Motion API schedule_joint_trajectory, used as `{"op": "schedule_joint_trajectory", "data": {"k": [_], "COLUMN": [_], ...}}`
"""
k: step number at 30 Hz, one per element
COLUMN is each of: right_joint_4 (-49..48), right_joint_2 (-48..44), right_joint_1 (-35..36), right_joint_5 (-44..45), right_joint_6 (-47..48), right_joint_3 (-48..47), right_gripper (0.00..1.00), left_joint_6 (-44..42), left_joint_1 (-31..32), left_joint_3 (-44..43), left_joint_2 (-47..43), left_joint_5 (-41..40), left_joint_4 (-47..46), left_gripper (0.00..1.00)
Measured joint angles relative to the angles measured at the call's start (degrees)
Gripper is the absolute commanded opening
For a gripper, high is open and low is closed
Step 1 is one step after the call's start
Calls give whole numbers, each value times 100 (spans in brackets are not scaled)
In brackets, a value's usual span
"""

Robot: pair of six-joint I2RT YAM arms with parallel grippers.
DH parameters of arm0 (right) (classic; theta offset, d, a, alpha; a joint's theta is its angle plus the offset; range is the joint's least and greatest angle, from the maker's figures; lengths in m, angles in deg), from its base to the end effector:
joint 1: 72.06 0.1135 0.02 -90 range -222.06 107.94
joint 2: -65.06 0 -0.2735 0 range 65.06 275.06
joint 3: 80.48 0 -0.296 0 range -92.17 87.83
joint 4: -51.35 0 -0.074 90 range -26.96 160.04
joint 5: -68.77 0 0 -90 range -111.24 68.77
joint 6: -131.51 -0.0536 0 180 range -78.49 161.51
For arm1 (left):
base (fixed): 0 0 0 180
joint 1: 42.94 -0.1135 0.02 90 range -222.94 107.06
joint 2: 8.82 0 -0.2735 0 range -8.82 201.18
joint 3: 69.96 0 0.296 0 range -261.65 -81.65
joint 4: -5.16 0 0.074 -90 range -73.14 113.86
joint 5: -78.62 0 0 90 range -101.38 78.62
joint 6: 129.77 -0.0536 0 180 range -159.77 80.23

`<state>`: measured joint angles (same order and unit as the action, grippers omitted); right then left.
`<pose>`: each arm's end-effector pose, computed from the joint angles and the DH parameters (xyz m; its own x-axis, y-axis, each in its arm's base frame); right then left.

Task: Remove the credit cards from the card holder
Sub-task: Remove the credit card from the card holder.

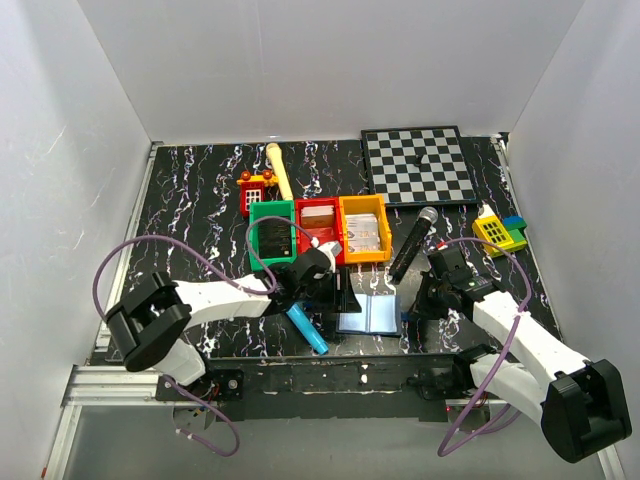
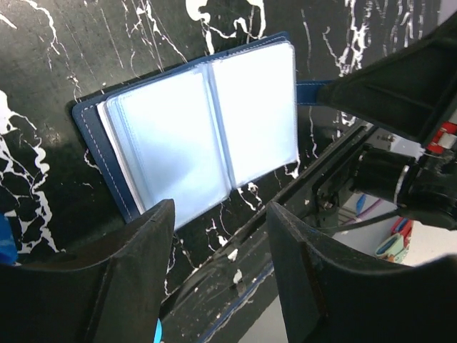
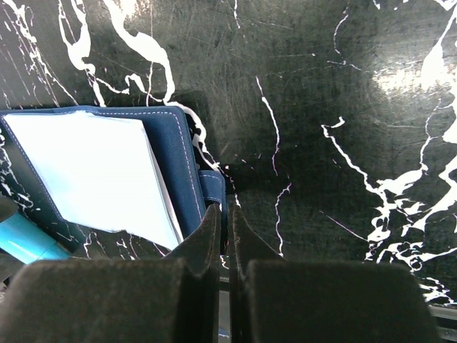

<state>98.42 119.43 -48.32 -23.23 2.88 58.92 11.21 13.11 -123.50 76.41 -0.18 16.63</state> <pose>0.1918 0.0864 0.1539 -0.8854 0.2922 -0.3616 0.1726 0.9288 0.3280 0.1821 -0.2891 0.1440 -0.9342 0.0229 -0.3560 0.2653 0.7118 -0.6504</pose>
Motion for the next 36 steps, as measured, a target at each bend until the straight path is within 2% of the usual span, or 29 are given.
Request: {"op": "schedule_joint_trajectory", "data": {"k": [15, 36], "right_joint_4": [-133, -238], "right_joint_2": [0, 44], "right_joint_1": [0, 0], "right_joint_5": [-229, -293], "right_joint_6": [52, 136], "right_joint_3": [59, 59], "right_gripper": [1, 1], "left_joint_6": [2, -411], "left_joint_1": [146, 435], "left_joint_3": [-354, -647], "left_joint_2": [662, 918], "left_joint_5": [-466, -352], "left_joint_4": [625, 494], "left_gripper": [55, 54]}}
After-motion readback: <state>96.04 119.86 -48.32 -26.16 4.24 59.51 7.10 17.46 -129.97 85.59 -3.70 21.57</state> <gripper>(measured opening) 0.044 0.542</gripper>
